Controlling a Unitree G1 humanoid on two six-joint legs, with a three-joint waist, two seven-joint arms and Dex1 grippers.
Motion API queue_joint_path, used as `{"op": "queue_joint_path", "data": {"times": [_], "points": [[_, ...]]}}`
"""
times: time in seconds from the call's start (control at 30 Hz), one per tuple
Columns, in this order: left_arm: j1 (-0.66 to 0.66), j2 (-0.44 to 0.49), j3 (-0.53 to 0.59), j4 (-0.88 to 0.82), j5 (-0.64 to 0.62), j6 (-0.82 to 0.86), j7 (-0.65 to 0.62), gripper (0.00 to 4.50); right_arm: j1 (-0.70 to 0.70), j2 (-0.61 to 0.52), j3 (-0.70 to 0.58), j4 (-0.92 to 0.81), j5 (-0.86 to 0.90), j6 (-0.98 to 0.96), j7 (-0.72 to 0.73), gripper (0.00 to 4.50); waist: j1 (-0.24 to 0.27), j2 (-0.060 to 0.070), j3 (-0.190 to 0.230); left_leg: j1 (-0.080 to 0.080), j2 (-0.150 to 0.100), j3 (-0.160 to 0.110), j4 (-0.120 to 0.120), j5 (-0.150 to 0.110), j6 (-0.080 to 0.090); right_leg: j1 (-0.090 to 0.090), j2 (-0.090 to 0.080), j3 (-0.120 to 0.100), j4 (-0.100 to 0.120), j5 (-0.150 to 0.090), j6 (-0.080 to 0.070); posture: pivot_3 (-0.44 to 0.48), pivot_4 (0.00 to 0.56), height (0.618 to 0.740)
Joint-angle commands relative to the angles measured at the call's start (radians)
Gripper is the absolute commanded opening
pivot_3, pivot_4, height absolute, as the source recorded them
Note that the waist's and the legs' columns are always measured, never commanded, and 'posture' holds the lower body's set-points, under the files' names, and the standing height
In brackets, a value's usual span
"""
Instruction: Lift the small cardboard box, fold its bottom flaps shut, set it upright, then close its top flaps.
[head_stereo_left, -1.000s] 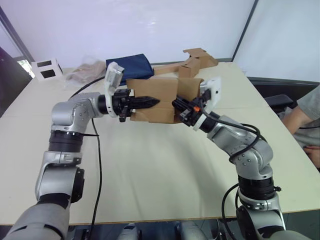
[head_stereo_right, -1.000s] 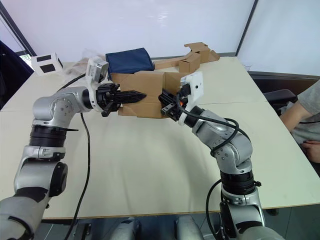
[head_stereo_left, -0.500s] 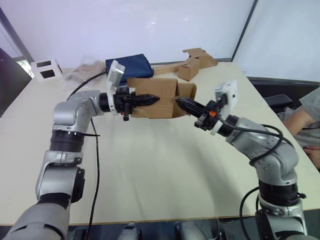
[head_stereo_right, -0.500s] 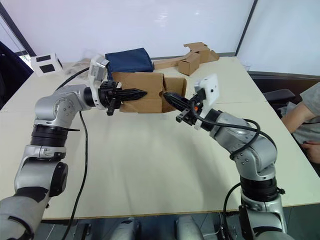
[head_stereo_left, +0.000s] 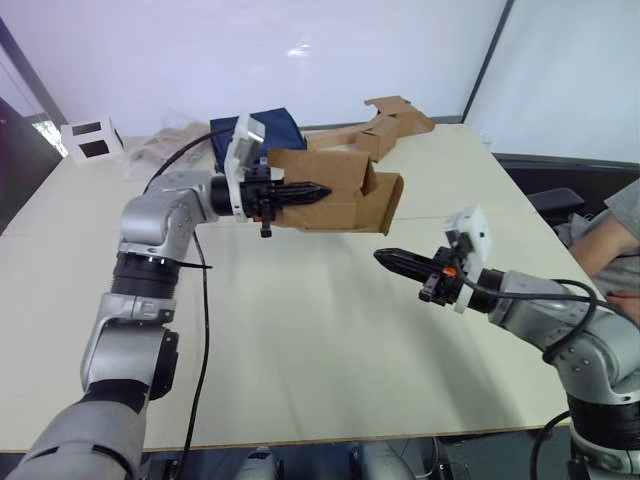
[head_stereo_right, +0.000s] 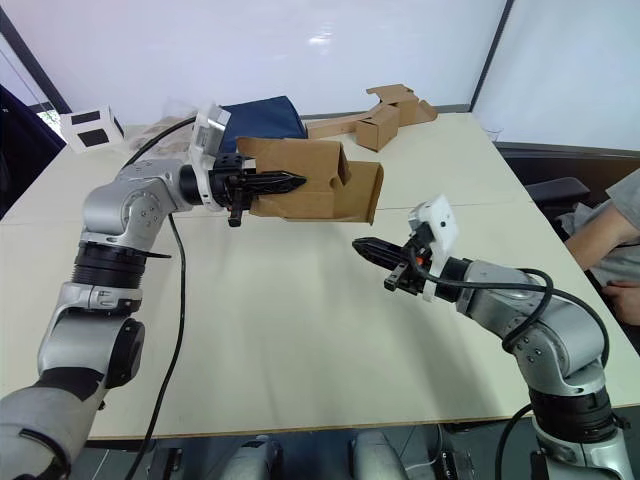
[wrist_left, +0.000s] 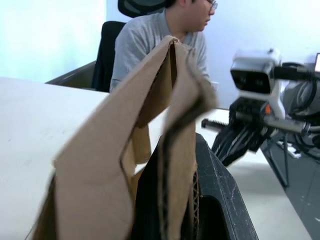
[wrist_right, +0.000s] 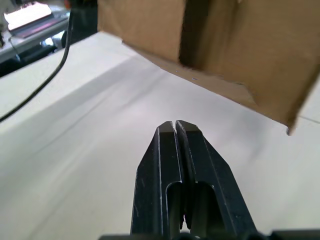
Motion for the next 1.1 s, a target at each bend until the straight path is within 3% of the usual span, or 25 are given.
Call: {"op": "queue_joint_path", "data": {"times": [0.03, 0.77, 1.1], "points": [[-0.035, 0.014, 0.025, -0.048, -0.041, 0.026, -0.011, 0.00, -0.050, 0.037, 0.027, 0.033, -0.076, -0.094, 0.000, 0.05, 0.000, 0.000, 0.000, 0.000, 0.000, 0.000, 0.000, 0.000, 0.000, 0.000, 0.000, 0.000, 0.000, 0.000, 0.000, 0.000, 0.150, 0.740], [-0.012, 0.047, 0.029, -0.115, -0.087, 0.092, -0.004, 0.00, -0.173, 0.199, 0.074, 0.125, -0.136, -0.203, 0.043, 0.05, 0.000, 0.000, 0.000, 0.000, 0.000, 0.000, 0.000, 0.000, 0.000, 0.000, 0.000, 0.000, 0.000, 0.000, 0.000, 0.000, 0.150, 0.740], [-0.011, 0.049, 0.032, -0.086, -0.070, 0.069, 0.011, 0.00, -0.193, 0.171, 0.053, 0.095, -0.118, -0.175, 0.065, 0.05, 0.000, 0.000, 0.000, 0.000, 0.000, 0.000, 0.000, 0.000, 0.000, 0.000, 0.000, 0.000, 0.000, 0.000, 0.000, 0.000, 0.150, 0.740]]}}
